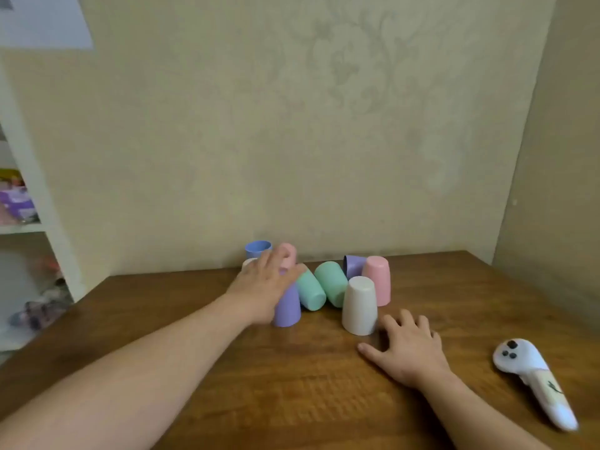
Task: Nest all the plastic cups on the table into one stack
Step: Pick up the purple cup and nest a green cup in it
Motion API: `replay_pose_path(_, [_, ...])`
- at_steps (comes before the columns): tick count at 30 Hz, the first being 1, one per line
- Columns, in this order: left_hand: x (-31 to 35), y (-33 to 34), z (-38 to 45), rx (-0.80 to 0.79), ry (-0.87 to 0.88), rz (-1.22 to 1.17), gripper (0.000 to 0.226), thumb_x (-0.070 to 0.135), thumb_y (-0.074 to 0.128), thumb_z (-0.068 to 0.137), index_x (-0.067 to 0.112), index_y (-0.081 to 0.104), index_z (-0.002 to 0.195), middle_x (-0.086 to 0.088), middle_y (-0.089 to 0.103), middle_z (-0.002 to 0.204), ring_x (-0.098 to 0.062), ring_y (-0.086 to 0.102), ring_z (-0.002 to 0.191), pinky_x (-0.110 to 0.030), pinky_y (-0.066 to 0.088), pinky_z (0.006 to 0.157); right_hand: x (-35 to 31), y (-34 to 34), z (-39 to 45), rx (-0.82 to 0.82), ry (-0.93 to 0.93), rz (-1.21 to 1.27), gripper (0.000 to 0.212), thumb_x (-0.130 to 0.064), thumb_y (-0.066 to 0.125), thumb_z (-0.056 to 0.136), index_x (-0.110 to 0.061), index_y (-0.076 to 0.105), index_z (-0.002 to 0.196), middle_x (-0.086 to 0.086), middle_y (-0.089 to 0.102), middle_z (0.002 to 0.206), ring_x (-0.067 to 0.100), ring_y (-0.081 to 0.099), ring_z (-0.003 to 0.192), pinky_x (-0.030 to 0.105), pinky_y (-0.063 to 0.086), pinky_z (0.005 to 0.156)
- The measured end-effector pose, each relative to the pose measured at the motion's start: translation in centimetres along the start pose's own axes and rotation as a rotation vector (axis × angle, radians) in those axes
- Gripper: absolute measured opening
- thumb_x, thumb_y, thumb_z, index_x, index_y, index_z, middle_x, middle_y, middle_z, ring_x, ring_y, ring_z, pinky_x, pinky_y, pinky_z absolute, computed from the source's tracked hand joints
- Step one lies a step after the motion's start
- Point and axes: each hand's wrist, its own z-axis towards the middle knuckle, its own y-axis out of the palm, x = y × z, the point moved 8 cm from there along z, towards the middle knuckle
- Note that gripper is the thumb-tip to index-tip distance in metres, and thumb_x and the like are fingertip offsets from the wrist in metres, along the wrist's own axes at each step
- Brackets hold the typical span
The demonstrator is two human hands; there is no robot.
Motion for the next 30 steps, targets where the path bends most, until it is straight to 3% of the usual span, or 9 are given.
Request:
replay_pose_path(2, [1.5, 0.5, 1.2, -0.056, 0.122, 0.178, 0.097, 0.007, 0.072, 0.096, 0.038, 0.018, 0.17, -0.015, -0.003, 0.178, -0.043, 0.007, 0.163, -0.054, 0.032, 0.124, 0.3, 0.1, 0.2, -0.007, 0.009, -0.009, 0.076, -0.097, 0.039, 0.074, -0.046, 0.053, 0.13, -0.003, 0.049, 0.138, 0.026, 0.042, 0.133, 0.05, 0.043, 0.108])
replay_pose_path(4, [2.3, 2.0, 1.8, -0.105, 0.161, 0.263, 0.085, 0.013, 0.066, 0.104, 0.038, 0.02, 0.17, -0.016, -0.005, 0.181, -0.045, 0.007, 0.164, -0.055, 0.036, 0.121, 0.4, 0.2, 0.2, 0.006, 0.003, 0.008, 0.073, -0.096, 0.04, 0.075, -0.047, 0.054, 0.127, -0.004, 0.049, 0.136, 0.025, 0.043, 0.132, 0.049, 0.044, 0.108])
replay_pose_path(7, [2.4, 4.7, 1.4, -0.058, 0.165, 0.302, 0.069, 0.01, 0.075, 0.094, 0.032, 0.046, 0.152, -0.021, 0.021, 0.174, -0.049, 0.032, 0.153, -0.047, 0.051, 0.092, 0.3, 0.4, 0.3, 0.008, -0.007, 0.019, 0.072, -0.096, 0.041, 0.076, -0.047, 0.054, 0.127, -0.004, 0.049, 0.134, 0.024, 0.042, 0.13, 0.048, 0.044, 0.108])
replay_pose_path(9, [1.6, 5.1, 0.6, -0.034, 0.144, 0.333, 0.063, 0.009, 0.089, 0.073, 0.028, 0.063, 0.127, -0.022, 0.049, 0.157, -0.049, 0.056, 0.127, -0.042, 0.052, 0.072, 0.2, 0.2, 0.2, -0.003, -0.007, 0.038, 0.074, -0.097, 0.041, 0.075, -0.047, 0.054, 0.129, -0.004, 0.049, 0.135, 0.025, 0.043, 0.131, 0.049, 0.045, 0.109])
replay_pose_path(11, [0.2, 5.2, 0.0, -0.013, 0.102, 0.293, 0.064, 0.009, 0.093, 0.063, 0.027, 0.068, 0.118, -0.02, 0.06, 0.145, -0.046, 0.063, 0.109, -0.041, 0.054, 0.065, 0.2, 0.2, 0.3, -0.018, -0.004, 0.03, 0.076, -0.097, 0.042, 0.075, -0.046, 0.053, 0.131, -0.003, 0.049, 0.139, 0.026, 0.043, 0.134, 0.051, 0.045, 0.111])
replay_pose_path(15, [-4.1, 4.5, -2.7, 0.044, -0.178, -0.049, 0.08, 0.033, 0.082, 0.077, 0.039, 0.045, 0.148, -0.007, 0.05, 0.139, -0.034, 0.059, 0.113, -0.04, 0.05, 0.089, 0.1, 0.2, 0.2, -0.038, -0.003, 0.024, 0.075, -0.097, 0.045, 0.076, -0.047, 0.052, 0.132, -0.003, 0.049, 0.141, 0.026, 0.043, 0.136, 0.052, 0.046, 0.112])
replay_pose_path(18, [-6.0, 4.6, -5.9, 0.145, -0.377, -0.599, 0.077, 0.055, 0.086, 0.07, 0.036, 0.046, 0.133, 0.009, 0.06, 0.121, -0.023, 0.064, 0.108, -0.038, 0.052, 0.084, 0.0, 0.0, 0.1, -0.018, -0.009, 0.019, 0.074, -0.096, 0.045, 0.077, -0.046, 0.053, 0.132, -0.003, 0.05, 0.137, 0.026, 0.044, 0.132, 0.05, 0.047, 0.11])
replay_pose_path(21, [-6.1, 6.3, -8.4, 0.224, -0.526, -1.103, 0.079, 0.05, 0.096, 0.071, 0.038, 0.045, 0.131, 0.022, 0.063, 0.119, -0.01, 0.066, 0.106, -0.034, 0.054, 0.083, 0.0, 0.0, 0.0, -0.019, -0.004, 0.017, 0.075, -0.096, 0.045, 0.077, -0.046, 0.053, 0.133, -0.002, 0.05, 0.137, 0.026, 0.045, 0.132, 0.05, 0.047, 0.11])
replay_pose_path(30, [-3.7, 9.5, -9.9, 0.217, -0.584, -1.26, 0.081, 0.044, 0.099, 0.072, 0.043, 0.044, 0.132, 0.021, 0.063, 0.121, -0.008, 0.064, 0.109, -0.024, 0.048, 0.079, 0.1, 0.3, 0.3, -0.033, 0.002, 0.011, 0.072, -0.095, 0.05, 0.079, -0.047, 0.053, 0.132, -0.004, 0.051, 0.135, 0.024, 0.045, 0.13, 0.046, 0.05, 0.106])
